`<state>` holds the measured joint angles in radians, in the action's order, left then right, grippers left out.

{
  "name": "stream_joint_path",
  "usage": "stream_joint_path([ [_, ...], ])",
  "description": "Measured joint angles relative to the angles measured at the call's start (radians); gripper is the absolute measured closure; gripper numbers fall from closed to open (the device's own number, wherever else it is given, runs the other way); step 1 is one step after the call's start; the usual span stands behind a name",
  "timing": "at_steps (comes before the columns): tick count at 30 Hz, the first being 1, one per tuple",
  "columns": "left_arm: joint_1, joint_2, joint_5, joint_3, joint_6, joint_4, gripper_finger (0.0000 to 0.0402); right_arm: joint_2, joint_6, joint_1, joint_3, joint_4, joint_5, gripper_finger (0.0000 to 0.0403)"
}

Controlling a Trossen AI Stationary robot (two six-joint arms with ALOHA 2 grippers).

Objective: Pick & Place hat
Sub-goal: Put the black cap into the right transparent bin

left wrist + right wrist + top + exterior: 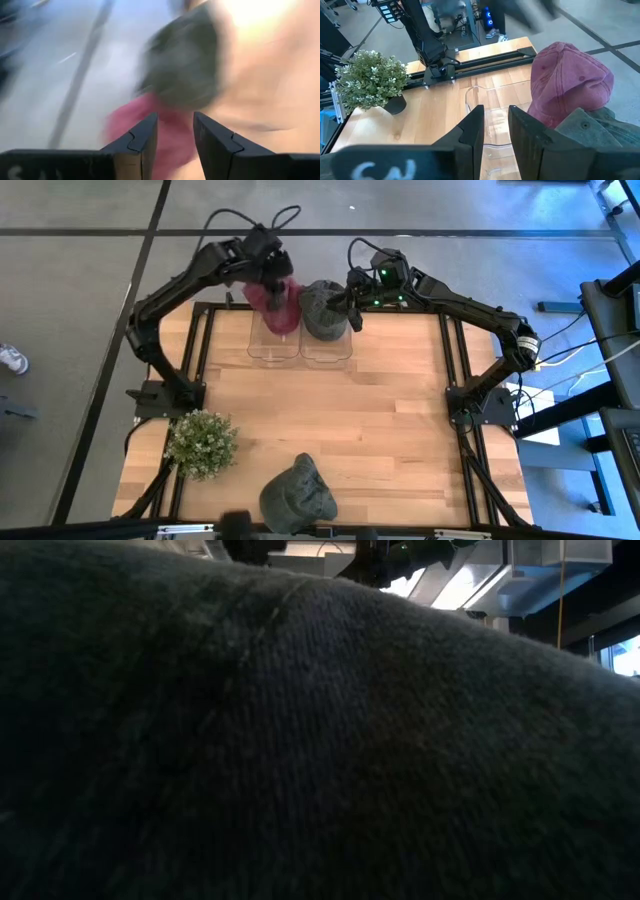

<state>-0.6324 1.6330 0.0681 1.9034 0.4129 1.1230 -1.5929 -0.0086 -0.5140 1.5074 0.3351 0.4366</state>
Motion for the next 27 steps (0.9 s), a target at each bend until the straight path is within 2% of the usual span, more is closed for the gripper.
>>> stream_joint_path([
  [3,0.022,-0.025,-0.257,0.000,0.000,0.007,0.0282,0.000,0.000,0.000,0.000,0.000,0.000,0.0313],
  [6,0.054,-0.034,-0.395,0.000,-0.011,0.007,0.0283,0.000,0.002,0.005,0.000,0.007,0.015,0.0313],
  [12,0.155,-0.003,-0.449,0.000,-0.060,0.007,0.0274,0.000,-0.045,0.054,0.000,0.191,0.024,0.0313],
  [15,0.219,0.024,-0.453,0.000,-0.060,0.012,0.0267,0.000,-0.048,0.116,-0.001,0.304,-0.078,0.0313],
  [20,0.323,0.073,-0.455,0.000,-0.060,0.081,0.0256,0.000,0.036,0.264,-0.001,0.416,-0.328,0.0313],
  [23,0.386,0.099,-0.456,0.000,-0.050,0.164,0.0256,0.002,0.094,0.350,-0.019,0.431,-0.374,0.0313],
  [27,0.463,0.120,-0.463,-0.026,-0.030,0.255,0.0258,0.039,0.206,0.446,-0.115,0.433,-0.397,0.0313],
])
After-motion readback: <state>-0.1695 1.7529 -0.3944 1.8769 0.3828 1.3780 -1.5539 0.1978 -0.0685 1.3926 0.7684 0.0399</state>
